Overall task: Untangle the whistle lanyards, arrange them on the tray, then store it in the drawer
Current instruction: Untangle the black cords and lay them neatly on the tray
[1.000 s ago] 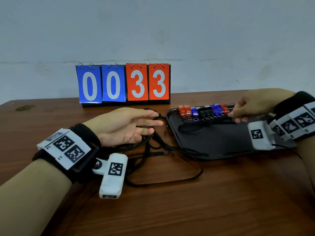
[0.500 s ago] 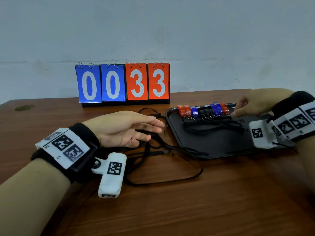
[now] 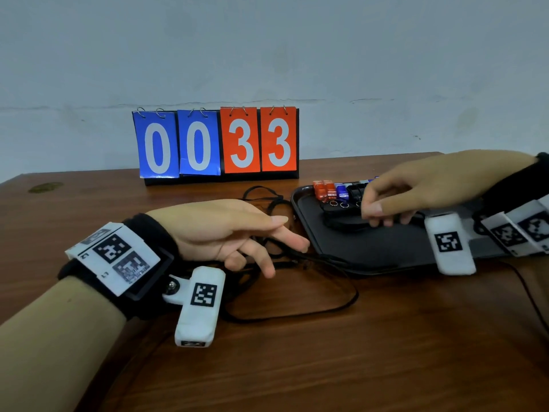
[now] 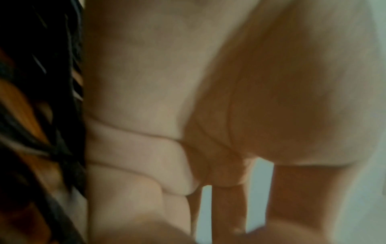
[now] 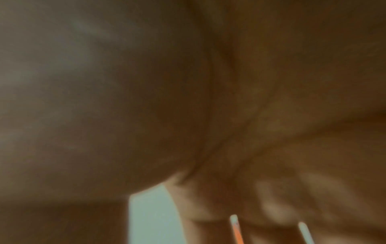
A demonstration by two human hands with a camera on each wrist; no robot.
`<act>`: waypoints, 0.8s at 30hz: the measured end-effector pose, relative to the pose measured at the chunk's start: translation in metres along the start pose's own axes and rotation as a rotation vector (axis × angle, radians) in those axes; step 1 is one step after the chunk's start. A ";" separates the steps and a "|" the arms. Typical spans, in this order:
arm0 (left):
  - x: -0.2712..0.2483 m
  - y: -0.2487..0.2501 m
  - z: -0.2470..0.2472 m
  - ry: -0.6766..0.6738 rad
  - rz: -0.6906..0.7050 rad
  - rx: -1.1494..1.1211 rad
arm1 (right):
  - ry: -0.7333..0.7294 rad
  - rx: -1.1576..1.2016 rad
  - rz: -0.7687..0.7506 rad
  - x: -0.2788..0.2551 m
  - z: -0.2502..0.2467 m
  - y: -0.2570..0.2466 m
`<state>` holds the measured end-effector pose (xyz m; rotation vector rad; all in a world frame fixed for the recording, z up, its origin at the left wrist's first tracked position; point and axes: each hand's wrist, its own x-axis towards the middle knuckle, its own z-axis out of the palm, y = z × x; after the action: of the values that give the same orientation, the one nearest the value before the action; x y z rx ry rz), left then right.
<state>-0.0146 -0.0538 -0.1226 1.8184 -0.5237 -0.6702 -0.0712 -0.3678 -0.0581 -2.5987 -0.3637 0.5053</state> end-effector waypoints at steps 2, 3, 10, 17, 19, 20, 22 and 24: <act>0.002 -0.002 -0.003 -0.017 -0.025 -0.001 | -0.095 0.025 -0.063 -0.001 0.006 -0.010; 0.003 -0.001 -0.004 -0.041 -0.042 -0.037 | -0.138 0.011 -0.086 -0.001 0.010 -0.014; 0.003 -0.001 -0.003 -0.094 -0.085 -0.031 | -0.296 -0.109 -0.166 0.007 0.026 -0.032; 0.000 0.002 0.003 -0.151 -0.110 -0.041 | -0.271 -0.093 -0.176 0.009 0.030 -0.034; 0.001 0.001 0.000 -0.145 -0.105 -0.013 | -0.236 -0.061 -0.174 0.010 0.030 -0.034; 0.001 0.000 -0.001 -0.155 -0.108 -0.022 | -0.220 -0.045 -0.174 0.010 0.030 -0.034; 0.001 0.003 0.002 -0.180 -0.107 -0.049 | -0.169 -0.018 -0.178 0.011 0.030 -0.033; 0.000 0.004 0.005 -0.198 -0.104 -0.060 | -0.076 0.004 -0.191 0.014 0.030 -0.029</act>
<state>-0.0180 -0.0582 -0.1198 1.7422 -0.5358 -0.9341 -0.0759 -0.3266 -0.0728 -2.5128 -0.6285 0.5377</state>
